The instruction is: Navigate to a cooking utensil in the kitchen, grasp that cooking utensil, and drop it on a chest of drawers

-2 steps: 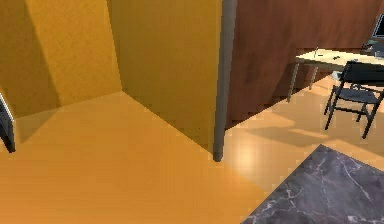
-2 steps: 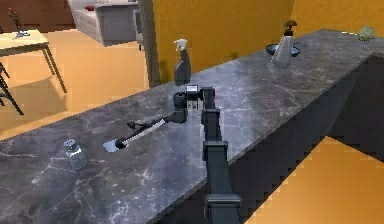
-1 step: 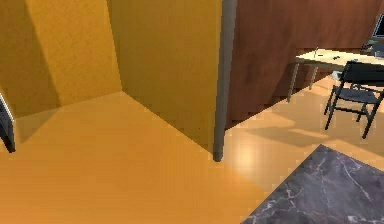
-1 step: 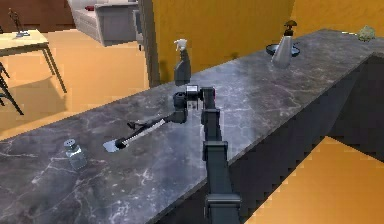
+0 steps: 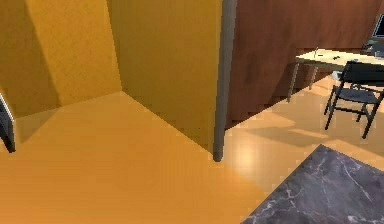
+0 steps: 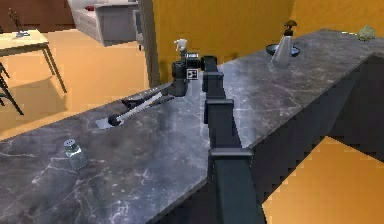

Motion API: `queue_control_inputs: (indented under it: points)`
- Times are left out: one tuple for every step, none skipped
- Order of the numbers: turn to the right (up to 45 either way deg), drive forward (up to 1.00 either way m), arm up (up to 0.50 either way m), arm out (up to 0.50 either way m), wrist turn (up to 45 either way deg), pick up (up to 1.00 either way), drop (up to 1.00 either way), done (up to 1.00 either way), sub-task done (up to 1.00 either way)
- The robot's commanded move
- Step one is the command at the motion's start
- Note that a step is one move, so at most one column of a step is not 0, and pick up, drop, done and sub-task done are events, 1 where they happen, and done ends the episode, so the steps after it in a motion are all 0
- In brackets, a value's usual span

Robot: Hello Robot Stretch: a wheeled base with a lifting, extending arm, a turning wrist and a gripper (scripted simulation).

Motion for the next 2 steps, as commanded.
queue_control_inputs:
  points:
    - [0.0,0.00,0.06,0.00,0.0,0.00,0.00,0.00,0.00]
    - [0.0,0.00,0.00,0.00,-45.0,0.00,0.00,0.00,0.00]
